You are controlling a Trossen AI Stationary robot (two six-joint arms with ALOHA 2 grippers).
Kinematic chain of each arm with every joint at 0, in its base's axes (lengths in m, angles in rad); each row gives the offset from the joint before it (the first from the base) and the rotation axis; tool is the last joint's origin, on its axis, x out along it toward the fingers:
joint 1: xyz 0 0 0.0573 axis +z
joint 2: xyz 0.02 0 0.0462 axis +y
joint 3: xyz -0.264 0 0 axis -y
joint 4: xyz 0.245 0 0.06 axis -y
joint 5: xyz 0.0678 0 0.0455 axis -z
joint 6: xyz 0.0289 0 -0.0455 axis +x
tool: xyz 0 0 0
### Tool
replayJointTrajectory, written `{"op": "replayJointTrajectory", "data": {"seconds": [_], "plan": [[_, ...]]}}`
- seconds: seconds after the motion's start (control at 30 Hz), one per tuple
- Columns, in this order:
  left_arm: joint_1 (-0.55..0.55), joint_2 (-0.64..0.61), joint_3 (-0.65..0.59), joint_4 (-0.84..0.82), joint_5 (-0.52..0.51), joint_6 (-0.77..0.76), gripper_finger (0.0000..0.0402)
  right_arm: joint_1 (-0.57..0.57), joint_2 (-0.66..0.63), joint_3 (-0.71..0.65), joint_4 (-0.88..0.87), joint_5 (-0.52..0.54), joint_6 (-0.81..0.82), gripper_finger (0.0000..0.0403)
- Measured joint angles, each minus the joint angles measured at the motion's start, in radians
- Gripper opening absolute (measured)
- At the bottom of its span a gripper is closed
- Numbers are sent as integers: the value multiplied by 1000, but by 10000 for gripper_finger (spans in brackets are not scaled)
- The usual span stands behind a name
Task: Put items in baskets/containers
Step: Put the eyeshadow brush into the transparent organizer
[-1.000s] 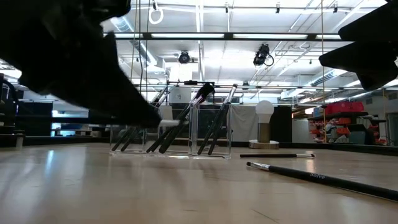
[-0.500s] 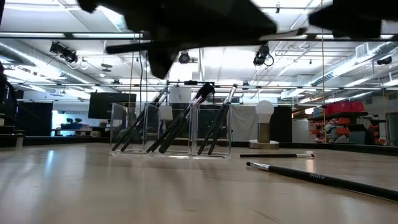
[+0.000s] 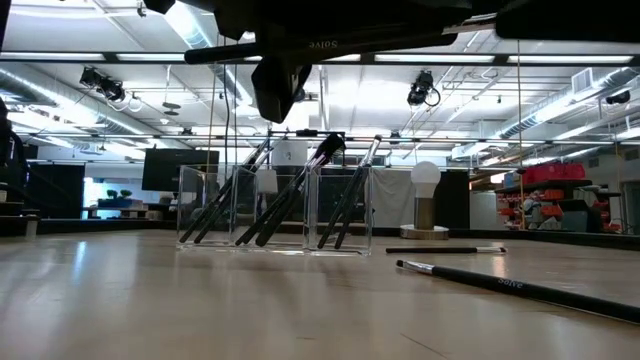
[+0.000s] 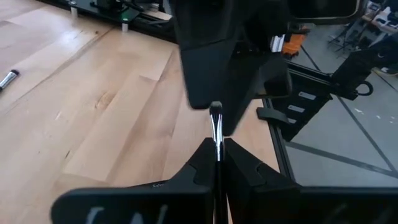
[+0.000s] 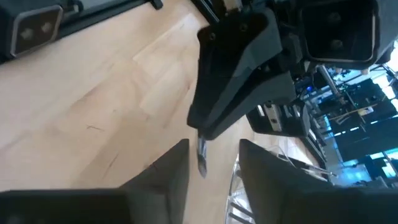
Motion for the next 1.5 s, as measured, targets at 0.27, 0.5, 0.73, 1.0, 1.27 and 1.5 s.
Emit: {"op": "replayJointTrajectory", "data": {"seconds": [0.27,0.5,0.73,1.0,1.27,1.5], "plan": [[0,0,0,2,0,0,20,-4,0,0,-14,-29,-8,70],[0,0,0,4,-1,-2,26,-4,0,0,-14,-42,33,13],[0,-1,0,3,-25,33,54,-4,-6,0,-47,-66,218,5],[-12,-117,2,-231,-34,39,133,-10,-79,250,-774,-86,395,1],[-102,-226,2,-555,-160,-119,157,-131,-81,527,-1316,-106,99,1],[-178,-229,1,-660,-292,-208,145,-299,-82,561,-1317,-104,-360,0]]}}
